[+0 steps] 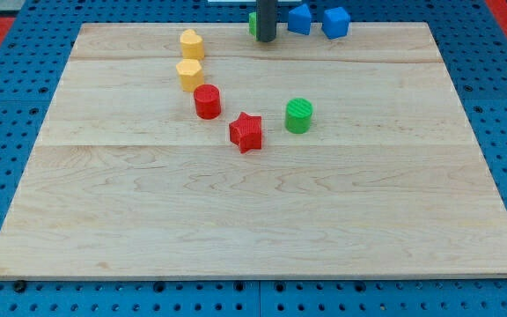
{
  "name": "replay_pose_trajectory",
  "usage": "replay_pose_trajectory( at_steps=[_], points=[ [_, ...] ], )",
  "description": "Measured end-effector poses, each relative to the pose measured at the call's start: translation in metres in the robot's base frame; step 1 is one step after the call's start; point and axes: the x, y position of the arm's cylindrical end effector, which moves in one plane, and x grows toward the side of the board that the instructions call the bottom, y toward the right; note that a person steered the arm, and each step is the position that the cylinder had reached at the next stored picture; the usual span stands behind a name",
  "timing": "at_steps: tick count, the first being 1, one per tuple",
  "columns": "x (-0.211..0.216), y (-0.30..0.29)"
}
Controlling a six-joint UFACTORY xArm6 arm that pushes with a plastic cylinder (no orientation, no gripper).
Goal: Move green circle to the top of yellow heart
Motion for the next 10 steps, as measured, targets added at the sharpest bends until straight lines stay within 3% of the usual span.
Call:
replay_pose_trajectory(
  at_steps=[2,8,10],
  points=[
    [0.053,0.037],
    [0.064,0.084],
    [0.103,0.151]
  ],
)
